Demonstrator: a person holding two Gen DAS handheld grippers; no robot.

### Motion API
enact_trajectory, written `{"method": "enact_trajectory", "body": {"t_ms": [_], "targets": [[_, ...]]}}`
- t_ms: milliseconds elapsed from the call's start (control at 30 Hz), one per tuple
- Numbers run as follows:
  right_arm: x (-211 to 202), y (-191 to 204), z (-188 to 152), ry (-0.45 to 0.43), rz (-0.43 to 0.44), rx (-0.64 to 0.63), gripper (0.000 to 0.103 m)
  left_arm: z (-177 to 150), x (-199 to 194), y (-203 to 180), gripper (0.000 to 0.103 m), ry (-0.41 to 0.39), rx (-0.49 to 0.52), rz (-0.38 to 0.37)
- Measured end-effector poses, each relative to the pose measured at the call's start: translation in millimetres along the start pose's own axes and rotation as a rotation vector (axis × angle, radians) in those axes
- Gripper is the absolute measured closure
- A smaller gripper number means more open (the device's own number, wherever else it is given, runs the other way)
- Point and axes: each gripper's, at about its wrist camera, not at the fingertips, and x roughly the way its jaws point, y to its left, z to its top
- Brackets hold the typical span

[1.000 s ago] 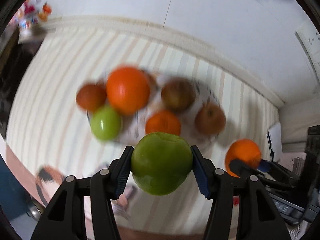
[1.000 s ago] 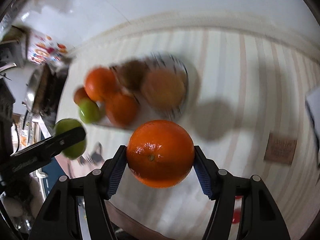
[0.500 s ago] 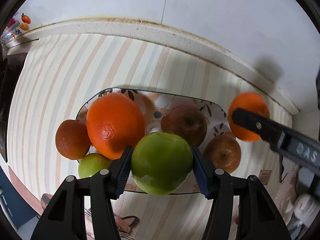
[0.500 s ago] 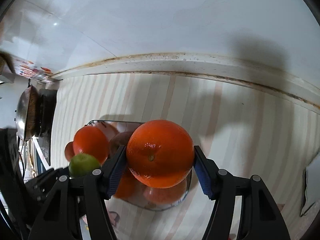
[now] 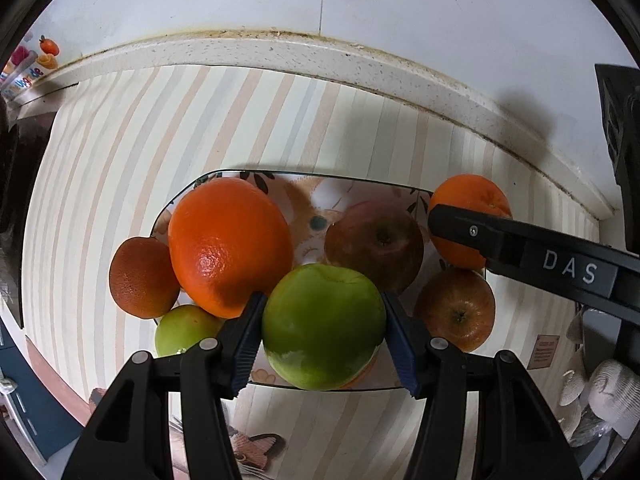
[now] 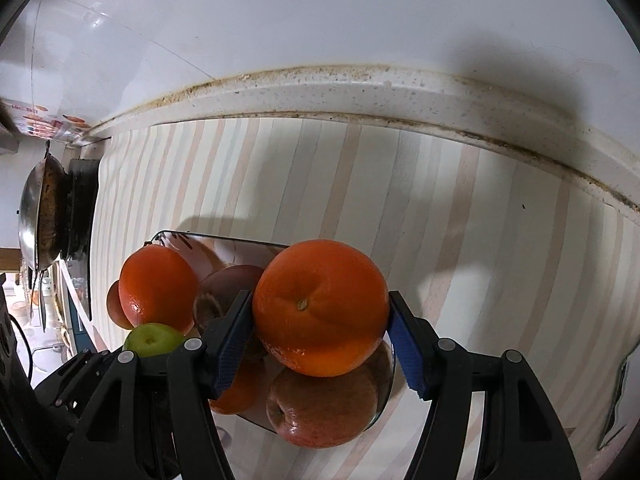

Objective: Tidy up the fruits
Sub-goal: 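Carry both fruits onto the plate and open both tools, then lift both open tools back from the plate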

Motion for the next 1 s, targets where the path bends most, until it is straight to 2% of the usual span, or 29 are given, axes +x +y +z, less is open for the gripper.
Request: {"method": "enact_trajectory", "body": {"t_ms": [133,233,300,367,433,500,567,800,1000], "targets": [[-4,1,0,0.001,0.008,-0.002,0.033,4,-2,3,0.044,0.002,-0.024,-0.022],[-8,0,0,-0.005,0.007,0.000,0.025,5,-5,8,0.039,-0.002,-0.032,-0.046],[-9,-1,0,-0.004,0.007,0.002,0.025,7,-5,9,0.033,-0.007,-0.029,-0.037],[-10,-2,0,-0.002,0.000,0.002,0.024,7,-5,11,0.032,-0.005,-0.033,-0.036],[-13,-3,-1,-0.010,-0.004,0.002,0.021,6,-7,14,0.031,-0.006,-0.037,-0.040],[-18,-3,-4,-0.018,-0.014,-0.001,0.011,5,-12,15,0.029,-0.012,-0.039,-0.036],[-27,0,-9,-0.035,-0.040,-0.019,0.009,1,-22,18,0.019,-0.031,-0.038,-0.025],[-59,26,-57,-0.114,-0.139,-0.143,0.007,-29,-55,38,0.017,-0.125,-0.070,0.016],[-74,51,-112,-0.159,-0.147,-0.209,0.007,-70,-75,53,0.017,-0.182,-0.090,0.060]]}}
